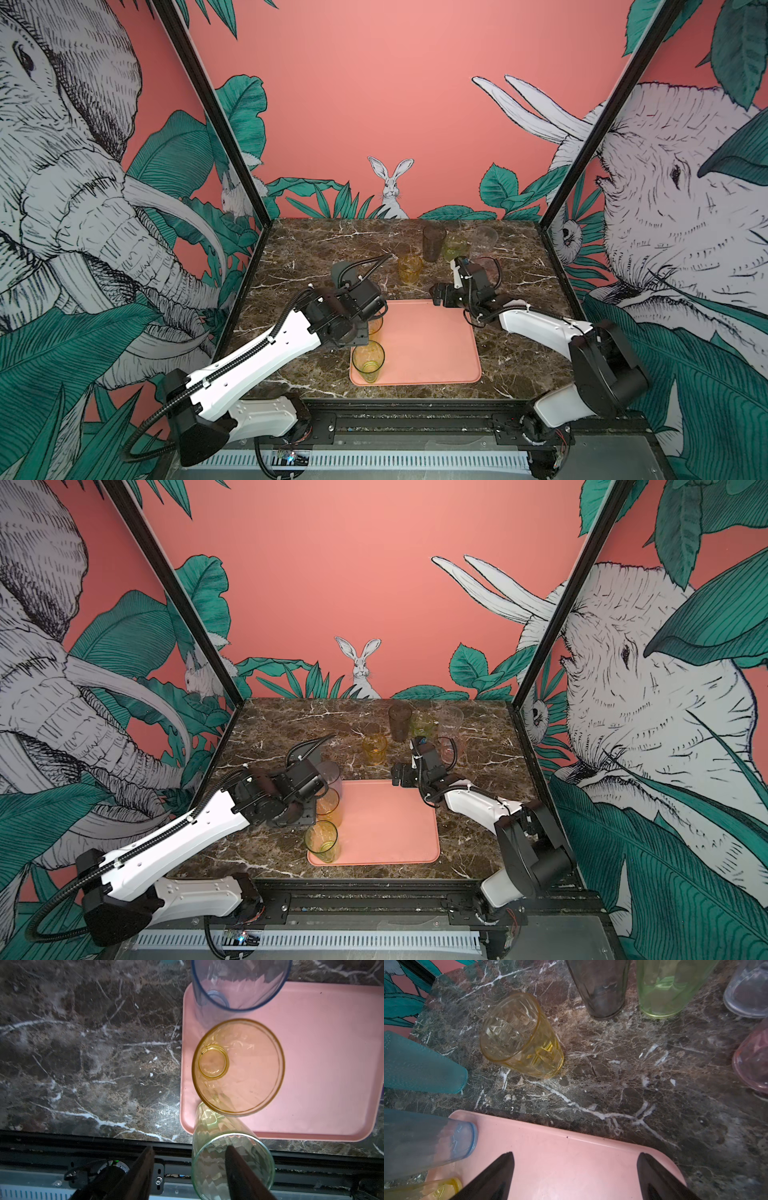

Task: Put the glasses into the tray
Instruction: 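Lower the green glass onto the tray and open the left gripper, then raise the left gripper from the tray while the right gripper reaches beyond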

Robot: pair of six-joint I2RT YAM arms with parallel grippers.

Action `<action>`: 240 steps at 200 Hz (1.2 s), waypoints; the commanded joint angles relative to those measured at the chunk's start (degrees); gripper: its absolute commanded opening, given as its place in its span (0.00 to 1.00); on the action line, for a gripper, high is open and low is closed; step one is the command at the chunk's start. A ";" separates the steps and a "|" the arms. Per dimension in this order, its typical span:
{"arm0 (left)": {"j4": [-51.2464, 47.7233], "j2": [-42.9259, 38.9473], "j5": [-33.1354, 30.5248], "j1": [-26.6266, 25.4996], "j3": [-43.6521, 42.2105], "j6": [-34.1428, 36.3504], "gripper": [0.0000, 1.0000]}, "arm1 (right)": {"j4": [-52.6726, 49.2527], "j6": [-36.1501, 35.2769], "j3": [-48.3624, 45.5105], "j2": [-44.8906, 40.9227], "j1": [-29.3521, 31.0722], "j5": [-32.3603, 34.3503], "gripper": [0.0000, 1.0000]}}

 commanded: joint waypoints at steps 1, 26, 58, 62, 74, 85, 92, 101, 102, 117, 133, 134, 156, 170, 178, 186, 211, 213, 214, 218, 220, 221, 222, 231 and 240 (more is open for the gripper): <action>-1.20 -2.14 -3.70 1.88 3.38 4.45 0.62 | -1.85 -1.70 1.29 -2.97 0.35 2.79 0.94; -0.48 -2.58 -8.18 2.64 6.29 7.94 0.69 | -6.84 -2.18 4.24 -4.19 0.30 3.02 0.94; 1.77 -4.22 -13.57 3.01 6.82 12.06 0.76 | -13.80 -1.64 8.91 -6.45 0.30 4.06 0.93; 2.42 -4.58 -13.98 3.05 6.56 12.58 0.77 | -14.77 -1.54 9.72 -6.61 0.30 4.20 0.93; 4.71 -6.15 -14.87 3.05 5.07 14.66 0.79 | -17.66 -1.23 12.49 -6.81 0.30 4.67 0.93; 7.47 -8.07 -15.31 3.01 2.92 16.78 0.82 | -20.22 -1.03 15.38 -6.81 0.30 5.05 0.93; 9.18 -9.38 -15.41 3.03 1.52 18.21 0.85 | -21.77 -1.02 17.17 -6.73 0.30 5.37 0.93; 11.33 -11.18 -16.04 3.06 0.00 19.75 0.89 | -23.60 -0.87 19.59 -6.55 0.30 5.84 0.92; 11.56 -11.35 -16.14 3.06 -0.17 19.99 0.90 | -23.82 -0.86 19.86 -6.51 0.30 5.86 0.92; 13.79 -14.12 -17.68 3.06 -3.09 21.52 0.96 | -27.05 -0.67 24.23 -5.77 0.30 6.58 0.92; 15.21 -16.66 -19.21 3.01 -6.08 22.47 0.99 | -30.06 -1.08 29.33 -4.70 0.35 7.96 0.92; 15.30 -16.81 -19.26 2.99 -6.28 22.58 0.99 | -30.17 -1.18 29.60 -4.65 0.32 8.02 0.92; 16.27 -19.06 -20.99 3.06 -9.67 23.92 1.00 | -33.34 -2.57 35.05 -2.76 0.30 10.81 0.92; 16.13 -19.58 -22.00 2.99 -10.87 24.27 0.99 | -34.85 -3.29 38.28 -1.40 0.30 12.41 0.92; 15.71 -19.92 -22.68 3.00 -11.26 24.27 1.00 | -35.45 -3.67 39.79 -0.70 0.29 12.89 0.92; 15.58 -20.22 -23.55 3.05 -11.77 24.41 1.00 | -36.06 -4.06 41.69 0.21 0.29 13.38 0.92; 15.57 -21.84 -25.91 3.08 -13.15 25.32 0.99 | -38.64 -5.13 47.89 3.92 -0.05 15.06 0.92; 15.57 -21.94 -26.08 3.00 -13.23 25.41 1.00 | -38.96 -5.19 48.36 4.27 -0.11 15.14 0.92; 15.57 -22.00 -26.22 3.03 -13.33 25.46 1.00 | -39.10 -5.21 48.66 4.49 -0.13 15.26 0.93; 15.74 -22.30 -26.53 3.14 -13.50 25.70 1.00 | -39.43 -5.32 49.72 5.21 -0.24 15.35 0.93; 15.68 -22.43 -26.70 3.12 -13.63 25.86 1.00 | -39.77 -5.33 50.22 5.49 -0.30 15.48 0.93; 15.72 -22.51 -26.79 3.13 -13.66 25.90 0.99 | -39.90 -5.37 50.47 5.67 -0.30 15.47 0.93; 15.69 -22.55 -26.88 3.14 -13.63 25.96 0.99 | -39.97 -5.44 50.72 5.80 -0.40 15.47 0.93; 15.58 -23.12 -27.62 3.15 -13.96 26.08 1.00 | -40.74 -5.67 52.63 7.93 -0.70 15.66 0.93; 15.57 -23.63 -28.30 3.15 -14.30 26.11 0.99 | -41.15 -5.82 54.34 9.43 -1.06 15.97 0.93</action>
